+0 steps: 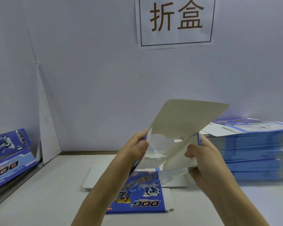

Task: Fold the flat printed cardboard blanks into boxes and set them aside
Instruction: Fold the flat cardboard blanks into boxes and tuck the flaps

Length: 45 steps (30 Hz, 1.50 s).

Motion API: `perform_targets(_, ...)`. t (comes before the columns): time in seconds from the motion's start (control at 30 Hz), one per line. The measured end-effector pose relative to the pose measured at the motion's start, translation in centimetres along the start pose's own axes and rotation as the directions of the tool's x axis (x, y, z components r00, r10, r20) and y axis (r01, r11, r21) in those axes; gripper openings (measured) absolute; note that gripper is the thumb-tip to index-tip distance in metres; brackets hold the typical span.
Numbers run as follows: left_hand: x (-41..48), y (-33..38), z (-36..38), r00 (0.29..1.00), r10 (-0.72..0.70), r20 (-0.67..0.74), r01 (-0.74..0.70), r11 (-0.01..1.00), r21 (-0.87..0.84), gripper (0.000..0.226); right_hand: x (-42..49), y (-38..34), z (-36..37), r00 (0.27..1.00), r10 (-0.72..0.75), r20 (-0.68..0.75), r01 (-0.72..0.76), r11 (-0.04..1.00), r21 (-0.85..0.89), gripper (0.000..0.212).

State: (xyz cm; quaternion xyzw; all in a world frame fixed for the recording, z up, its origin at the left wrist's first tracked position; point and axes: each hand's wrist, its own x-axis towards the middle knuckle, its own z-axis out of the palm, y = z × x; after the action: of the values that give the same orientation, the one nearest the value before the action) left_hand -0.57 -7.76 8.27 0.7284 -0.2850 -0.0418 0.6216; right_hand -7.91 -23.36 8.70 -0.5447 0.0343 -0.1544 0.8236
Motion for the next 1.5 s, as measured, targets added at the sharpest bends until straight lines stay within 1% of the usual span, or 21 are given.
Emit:
perform_targets(0.03, 0.1, 0.3, 0.4, 0.997, -0.067, 0.033, 0.069, 0.996, -0.057, 0.038, 0.0, 0.0, 0.1, 1.000, 0.001, -0.004, -0.001, 1.000, 0.001, 0.048)
perform_targets(0.07, -0.2, 0.7, 0.6, 0.995, -0.045, 0.090, 0.045, 0.999, -0.003, 0.036, -0.1, 0.0, 0.1, 1.000, 0.002, 0.000, -0.002, 1.000, 0.008, 0.048)
perform_targets(0.13, -0.9, 1.2, 0.7, 0.967, 0.033, 0.253, -0.023, 0.999, -0.041, 0.034, -0.3, -0.2, 0.1, 1.000, 0.006, 0.000, -0.006, 1.000, 0.027, 0.050)
perform_targets(0.2, -1.6, 2.1, 1.2, 0.917, 0.070, 0.393, -0.061, 0.997, -0.037, 0.049, -0.5, -0.6, 0.0, 1.000, -0.005, -0.021, 0.006, 0.999, 0.040, 0.050)
perform_targets(0.27, -1.8, 2.2, 1.3, 0.946, 0.031, 0.323, -0.038, 0.999, 0.016, 0.068, -0.8, -1.1, -0.1, 0.999, -0.029, -0.037, 0.031, 0.998, 0.049, 0.052)
perform_targets(0.37, -2.4, 1.0, 0.0, 0.976, -0.030, 0.215, 0.033, 0.999, -0.012, 0.072, -1.2, -1.5, -0.1, 0.998, -0.045, -0.038, 0.047, 0.998, 0.049, 0.051)
perform_targets(0.43, -2.4, 1.5, -0.1, 0.980, -0.047, 0.191, 0.048, 0.999, 0.001, 0.066, -1.3, -1.5, 0.1, 0.999, -0.042, -0.019, 0.043, 0.998, 0.040, 0.051)
perform_targets(0.47, -2.2, 2.1, 0.1, 0.987, -0.063, 0.149, 0.062, 0.998, 0.007, 0.055, -1.4, -1.4, 0.2, 0.999, -0.044, -0.007, 0.044, 0.998, 0.037, 0.051)
perform_targets(0.53, -2.7, 1.5, -0.4, 0.999, -0.005, 0.051, 0.006, 1.000, -0.010, 0.011, -1.4, -1.1, 0.4, 0.998, -0.057, -0.003, 0.057, 0.998, 0.008, 0.051)
perform_targets(0.6, -2.7, 1.6, -0.6, 0.994, -0.015, -0.106, 0.011, 0.999, -0.036, 0.022, -1.3, -0.6, 0.4, 0.996, -0.093, -0.010, 0.092, 0.993, -0.074, 0.049)
perform_targets(0.67, -4.2, 1.3, -1.0, 0.998, 0.009, -0.064, -0.018, 0.992, -0.127, 0.032, -1.2, -0.2, 0.5, 0.995, -0.103, -0.011, 0.100, 0.985, -0.141, 0.051)
perform_targets(0.73, -4.8, 1.5, -1.5, 1.000, -0.020, 0.000, 0.019, 0.941, -0.337, 0.035, -1.2, -0.1, 0.6, 0.997, -0.078, 0.010, 0.079, 0.984, -0.158, 0.054)
perform_targets(0.8, -4.3, 1.4, -1.7, 0.997, -0.072, -0.042, 0.048, 0.909, -0.413, 0.036, -1.2, -0.1, 0.6, 0.999, -0.032, 0.043, 0.038, 0.988, -0.150, 0.055)
perform_targets(0.87, -4.1, 1.4, -1.5, 0.981, -0.123, -0.149, 0.070, 0.945, -0.319, 0.027, -1.2, 0.1, 0.8, 0.997, -0.001, 0.071, 0.015, 0.982, -0.190, 0.052)
perform_targets(0.93, -4.1, 1.2, -1.1, 0.956, -0.103, -0.276, 0.054, 0.982, -0.182, 0.021, -1.3, 0.7, 1.0, 0.992, 0.001, 0.125, 0.031, 0.967, -0.253, 0.053)
perform_targets(1.0, -4.0, 0.8, -1.0, 0.921, -0.024, -0.388, 0.034, 0.999, 0.020, 0.032, -1.4, 1.2, 1.3, 0.980, -0.043, 0.195, 0.103, 0.946, -0.309, 0.059)
perform_targets(1.07, -4.0, 0.7, -0.8, 0.877, 0.085, -0.473, 0.058, 0.958, 0.280, 0.039, -1.7, 1.2, 1.6, 0.967, -0.112, 0.227, 0.185, 0.925, -0.332, 0.062)
perform_targets(1.13, -4.1, 0.9, -0.3, 0.816, 0.219, -0.535, 0.020, 0.914, 0.405, 0.032, -1.8, 1.2, 1.7, 0.959, -0.156, 0.236, 0.226, 0.924, -0.308, 0.063)
perform_targets(1.23, -4.3, 1.1, 0.1, 0.751, 0.346, -0.562, -0.019, 0.863, 0.505, 0.034, -1.5, 1.2, 1.6, 0.955, -0.166, 0.247, 0.231, 0.936, -0.266, 0.062)
perform_targets(1.37, -4.6, 1.2, 0.4, 0.744, 0.416, -0.523, -0.021, 0.797, 0.604, 0.026, -1.1, 1.8, 1.4, 0.956, -0.175, 0.234, 0.230, 0.944, -0.236, 0.064)
perform_targets(1.5, -4.3, 1.7, 0.8, 0.838, 0.260, -0.480, -0.003, 0.881, 0.473, 0.035, -0.4, 1.5, 0.9, 0.960, -0.208, 0.186, 0.237, 0.960, -0.149, 0.069)
